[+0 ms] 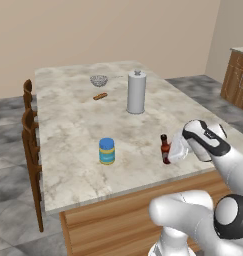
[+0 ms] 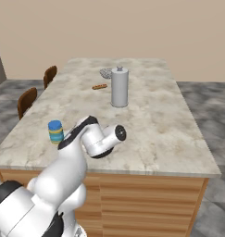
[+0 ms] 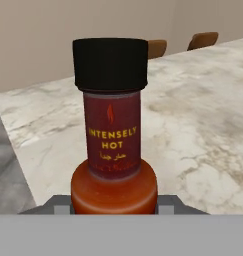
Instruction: Move the mayonnaise and condiment bottle from the cabinet to the dining counter.
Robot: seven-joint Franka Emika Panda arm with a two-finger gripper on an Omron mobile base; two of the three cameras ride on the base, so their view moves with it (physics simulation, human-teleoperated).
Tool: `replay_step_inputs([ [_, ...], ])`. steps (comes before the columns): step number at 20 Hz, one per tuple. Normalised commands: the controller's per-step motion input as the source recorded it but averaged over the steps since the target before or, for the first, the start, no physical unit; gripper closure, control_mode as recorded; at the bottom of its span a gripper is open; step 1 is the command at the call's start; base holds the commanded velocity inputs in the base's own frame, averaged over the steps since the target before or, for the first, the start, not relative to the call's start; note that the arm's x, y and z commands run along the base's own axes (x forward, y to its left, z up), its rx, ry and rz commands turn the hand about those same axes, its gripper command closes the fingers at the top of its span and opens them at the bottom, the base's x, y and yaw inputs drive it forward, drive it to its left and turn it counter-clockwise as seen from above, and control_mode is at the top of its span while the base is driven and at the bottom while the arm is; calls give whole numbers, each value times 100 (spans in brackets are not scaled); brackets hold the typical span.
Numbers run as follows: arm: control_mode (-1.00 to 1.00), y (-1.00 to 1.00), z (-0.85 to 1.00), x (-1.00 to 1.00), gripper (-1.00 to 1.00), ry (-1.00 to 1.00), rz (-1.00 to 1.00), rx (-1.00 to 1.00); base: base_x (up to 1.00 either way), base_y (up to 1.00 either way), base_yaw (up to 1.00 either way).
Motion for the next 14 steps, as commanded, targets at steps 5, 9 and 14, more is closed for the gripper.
replay_step_inputs([
  [5, -100, -1, -19, 11, 100, 0, 0, 3, 0, 0, 0],
  [9, -100, -3, -18, 15, 100, 0, 0, 7, 0, 0, 0],
  [14, -100, -6, -21, 18, 100, 0, 0, 9, 0, 0, 0],
])
